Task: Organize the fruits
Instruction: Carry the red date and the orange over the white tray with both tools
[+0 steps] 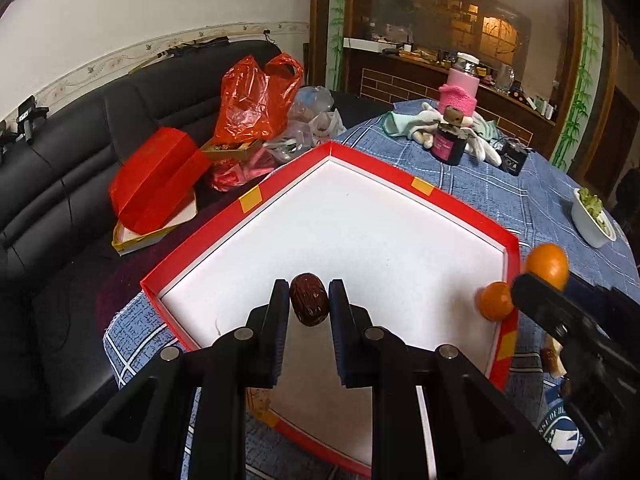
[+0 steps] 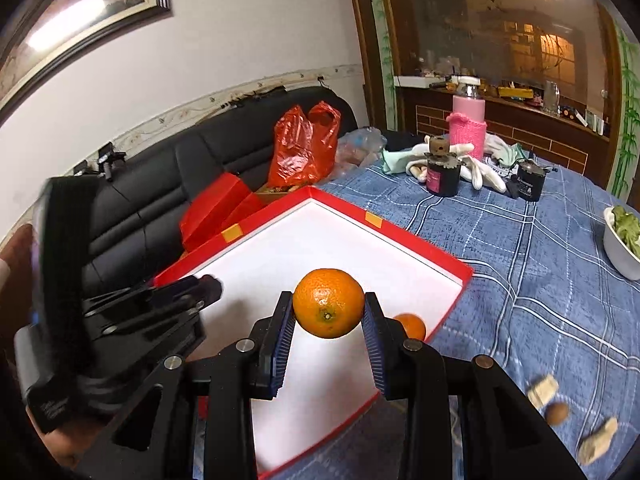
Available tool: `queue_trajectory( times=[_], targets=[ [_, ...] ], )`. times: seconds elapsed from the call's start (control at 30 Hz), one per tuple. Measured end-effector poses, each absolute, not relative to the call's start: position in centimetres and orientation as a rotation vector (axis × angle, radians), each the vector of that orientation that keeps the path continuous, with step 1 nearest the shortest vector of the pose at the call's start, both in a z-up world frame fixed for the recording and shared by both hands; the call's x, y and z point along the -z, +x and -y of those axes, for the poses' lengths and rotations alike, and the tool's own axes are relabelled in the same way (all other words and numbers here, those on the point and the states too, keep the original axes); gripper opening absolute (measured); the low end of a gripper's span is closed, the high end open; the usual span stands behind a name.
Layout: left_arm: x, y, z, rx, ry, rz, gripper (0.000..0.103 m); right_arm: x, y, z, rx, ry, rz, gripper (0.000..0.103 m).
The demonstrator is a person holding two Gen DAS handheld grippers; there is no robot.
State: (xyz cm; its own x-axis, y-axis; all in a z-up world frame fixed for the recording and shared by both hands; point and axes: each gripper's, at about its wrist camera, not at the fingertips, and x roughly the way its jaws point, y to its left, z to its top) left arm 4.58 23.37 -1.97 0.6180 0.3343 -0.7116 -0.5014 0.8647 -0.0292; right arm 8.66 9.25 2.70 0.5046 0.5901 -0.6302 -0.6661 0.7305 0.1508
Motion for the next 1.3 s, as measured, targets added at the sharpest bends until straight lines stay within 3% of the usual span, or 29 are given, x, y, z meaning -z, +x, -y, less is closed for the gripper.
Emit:
queue_trajectory(
  times=[1.3],
  targets=[
    [3.4, 7.5, -25.6, -0.556, -0.232, -0.82, 0.018, 1.9, 10.7, -12.2, -0.761, -0.188, -0.835, 0.033]
  ],
)
